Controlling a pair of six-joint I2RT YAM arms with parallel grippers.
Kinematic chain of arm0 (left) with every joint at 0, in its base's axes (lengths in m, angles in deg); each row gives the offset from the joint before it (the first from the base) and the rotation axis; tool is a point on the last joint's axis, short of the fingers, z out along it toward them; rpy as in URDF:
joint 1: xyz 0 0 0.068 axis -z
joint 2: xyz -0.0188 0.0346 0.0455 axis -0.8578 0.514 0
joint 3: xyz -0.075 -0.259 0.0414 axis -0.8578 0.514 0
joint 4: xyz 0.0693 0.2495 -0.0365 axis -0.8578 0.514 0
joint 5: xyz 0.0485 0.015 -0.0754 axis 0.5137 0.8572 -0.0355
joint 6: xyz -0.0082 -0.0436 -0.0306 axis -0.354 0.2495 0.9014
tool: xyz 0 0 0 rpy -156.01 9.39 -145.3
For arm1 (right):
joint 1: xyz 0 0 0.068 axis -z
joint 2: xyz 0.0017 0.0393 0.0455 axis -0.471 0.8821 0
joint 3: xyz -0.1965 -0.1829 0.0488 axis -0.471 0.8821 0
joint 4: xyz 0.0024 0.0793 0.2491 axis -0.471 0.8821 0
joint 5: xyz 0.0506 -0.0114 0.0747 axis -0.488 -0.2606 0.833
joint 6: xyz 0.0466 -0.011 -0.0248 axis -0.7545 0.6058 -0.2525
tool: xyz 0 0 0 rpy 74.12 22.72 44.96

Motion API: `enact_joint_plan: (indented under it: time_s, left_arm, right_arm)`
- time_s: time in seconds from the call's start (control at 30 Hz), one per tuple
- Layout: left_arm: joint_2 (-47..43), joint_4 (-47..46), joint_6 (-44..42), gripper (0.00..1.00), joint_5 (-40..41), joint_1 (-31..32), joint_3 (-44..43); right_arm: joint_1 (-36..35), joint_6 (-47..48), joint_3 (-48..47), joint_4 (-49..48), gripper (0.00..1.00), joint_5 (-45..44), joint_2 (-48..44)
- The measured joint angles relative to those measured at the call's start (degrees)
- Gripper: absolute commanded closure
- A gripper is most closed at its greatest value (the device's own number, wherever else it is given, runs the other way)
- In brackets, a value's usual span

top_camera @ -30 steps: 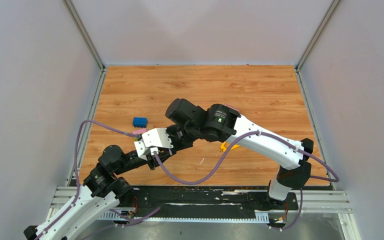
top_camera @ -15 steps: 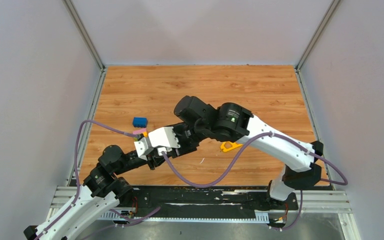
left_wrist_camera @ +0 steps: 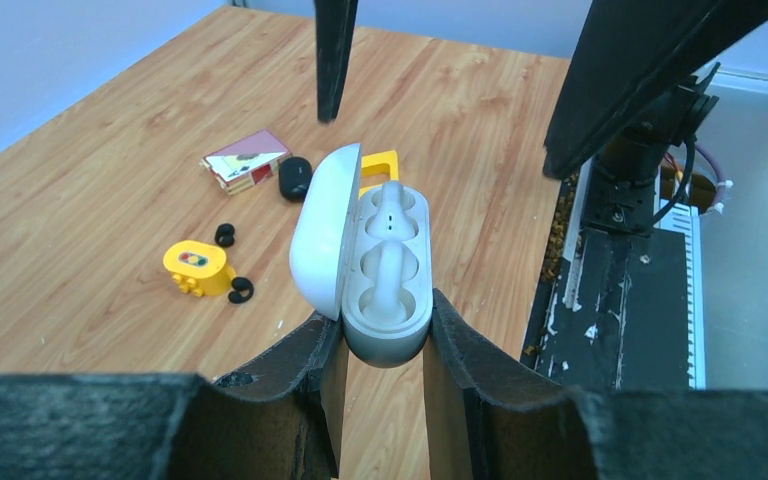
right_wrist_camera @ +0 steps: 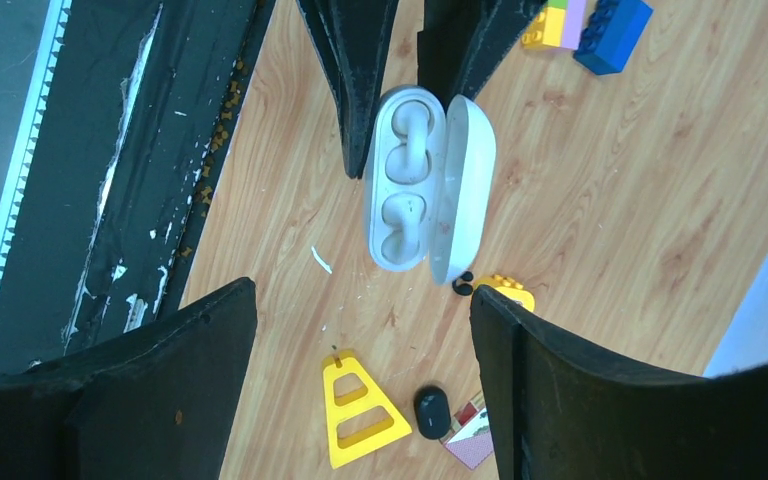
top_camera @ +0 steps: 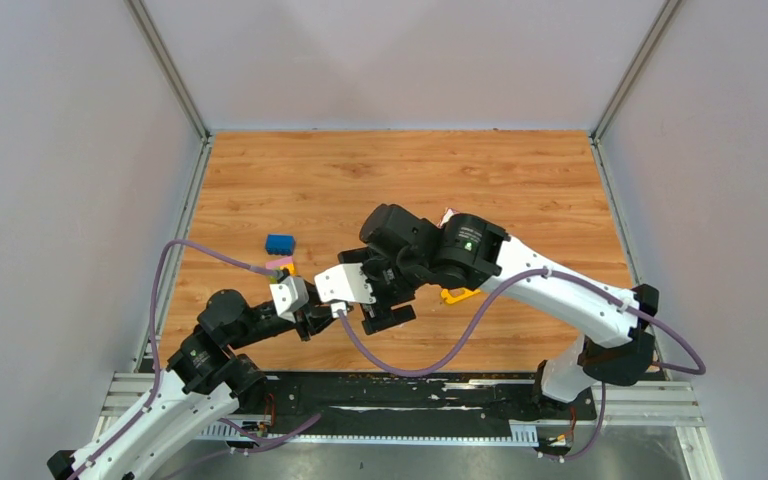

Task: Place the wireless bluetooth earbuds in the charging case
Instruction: Close the charging case, then place the charging case at the center of the board.

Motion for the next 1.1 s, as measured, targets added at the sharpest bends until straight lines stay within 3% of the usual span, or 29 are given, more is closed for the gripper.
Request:
enact_joint_plan:
  time_s: [0.4,0.6,0.67,0.83,1.1]
  left_arm:
    - [-0.85,0.31,0.26,1.0,2.47,0.04,0.0]
    - [-0.98,0.52,0.5,1.0,6.21,0.04,0.0]
    - [-0.79,0.5,0.55,1.0,6.67,0.04,-0.02]
    - [5.97,-0.04,3.26,0.99,5.86,0.04,-0.98]
    - [25.05,-5.68,19.41,0.98,5.25,0.04,-6.19]
  right_arm:
    - [0.24,-0.26,-3.1,0.33,0.22,2.97,5.68]
    - [2.34,-0.61,1.44,0.09,0.21,1.79,-1.16]
    - [7.98,-0.7,3.39,0.74,0.21,2.78,-5.4]
    - [32.96,-1.18,6.82,-2.34,0.19,5.79,-15.02]
    - [49.48,-7.19,34.12,-9.05,0.2,21.05,-29.97]
